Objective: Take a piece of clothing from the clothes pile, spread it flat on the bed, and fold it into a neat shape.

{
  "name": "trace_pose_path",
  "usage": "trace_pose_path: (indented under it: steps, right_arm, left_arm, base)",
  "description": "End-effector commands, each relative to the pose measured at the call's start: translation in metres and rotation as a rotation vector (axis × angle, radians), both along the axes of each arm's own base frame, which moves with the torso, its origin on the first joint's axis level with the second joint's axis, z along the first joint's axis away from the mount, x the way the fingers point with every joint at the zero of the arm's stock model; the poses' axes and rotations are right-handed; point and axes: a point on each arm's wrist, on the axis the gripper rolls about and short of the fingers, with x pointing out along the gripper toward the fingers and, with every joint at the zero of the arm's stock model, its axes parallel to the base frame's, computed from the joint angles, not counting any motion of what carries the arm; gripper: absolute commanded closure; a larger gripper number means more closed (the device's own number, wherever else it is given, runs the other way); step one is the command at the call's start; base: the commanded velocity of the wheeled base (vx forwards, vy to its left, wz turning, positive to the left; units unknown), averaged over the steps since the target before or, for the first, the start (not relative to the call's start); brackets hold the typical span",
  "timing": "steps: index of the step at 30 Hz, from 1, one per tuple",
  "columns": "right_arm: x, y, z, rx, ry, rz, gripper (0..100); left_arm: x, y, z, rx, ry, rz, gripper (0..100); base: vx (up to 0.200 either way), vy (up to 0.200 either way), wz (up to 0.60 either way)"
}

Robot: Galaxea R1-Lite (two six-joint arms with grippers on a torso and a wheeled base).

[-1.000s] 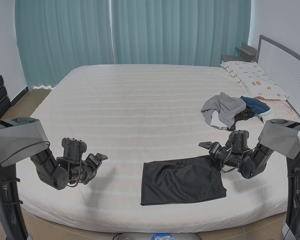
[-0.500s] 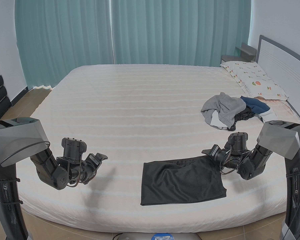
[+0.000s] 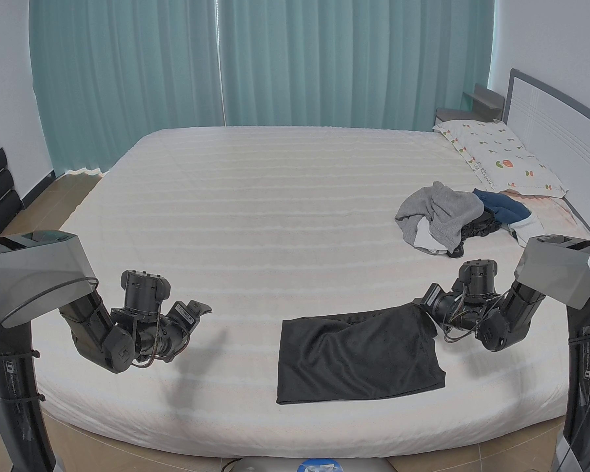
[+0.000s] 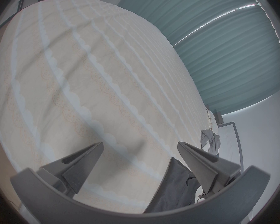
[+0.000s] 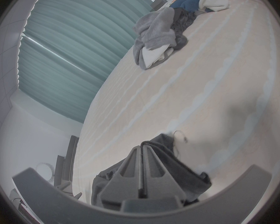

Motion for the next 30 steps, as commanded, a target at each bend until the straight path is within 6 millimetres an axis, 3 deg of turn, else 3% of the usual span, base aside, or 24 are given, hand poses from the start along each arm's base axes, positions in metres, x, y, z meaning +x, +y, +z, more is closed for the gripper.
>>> trace_pose_path:
  steps: [1, 9, 17, 18, 25, 27, 30]
  right_arm:
    - [-0.002, -0.016, 0.009, 0.002, -0.01, -0.038, 100]
    - [0.001, -0.029, 0.004, 0.005, -0.002, -0.061, 100]
    - [-0.001, -0.025, -0.002, 0.002, 0.017, -0.045, 100]
    - [-0.002, -0.025, -0.002, 0.001, 0.016, -0.037, 0]
    - [-0.011, -0.028, 0.013, -0.008, -0.023, -0.031, 0]
    - [-0.035, -0.031, 0.027, -0.038, -0.029, 0.036, 0]
    - [-0.056, -0.035, 0.03, -0.061, -0.012, 0.123, 0]
  left_arm:
    - [0.0, 0.0, -0.001, 0.0, 0.002, 0.001, 0]
    - [0.0, 0.0, -0.001, 0.0, 0.002, 0.0, 0]
    - [0.0, 0.0, -0.001, 0.0, 0.002, 0.0, 0]
    - [0.0, 0.0, -0.001, 0.0, 0.002, 0.0, 0]
    - [0.0, 0.0, -0.001, 0.0, 0.002, 0.0, 0]
    - [0.0, -0.001, -0.001, 0.001, 0.002, -0.003, 0]
    - [0.0, -0.001, -0.001, 0.001, 0.002, -0.003, 0]
  base:
    - [0.0, 0.0, 0.0]
    - [0.0, 0.0, 0.0]
    - [0.0, 0.0, 0.0]
    - [0.0, 0.0, 0.0]
    - [0.0, 0.0, 0.0]
    - [0.0, 0.0, 0.0]
    - [0.0, 0.0, 0.0]
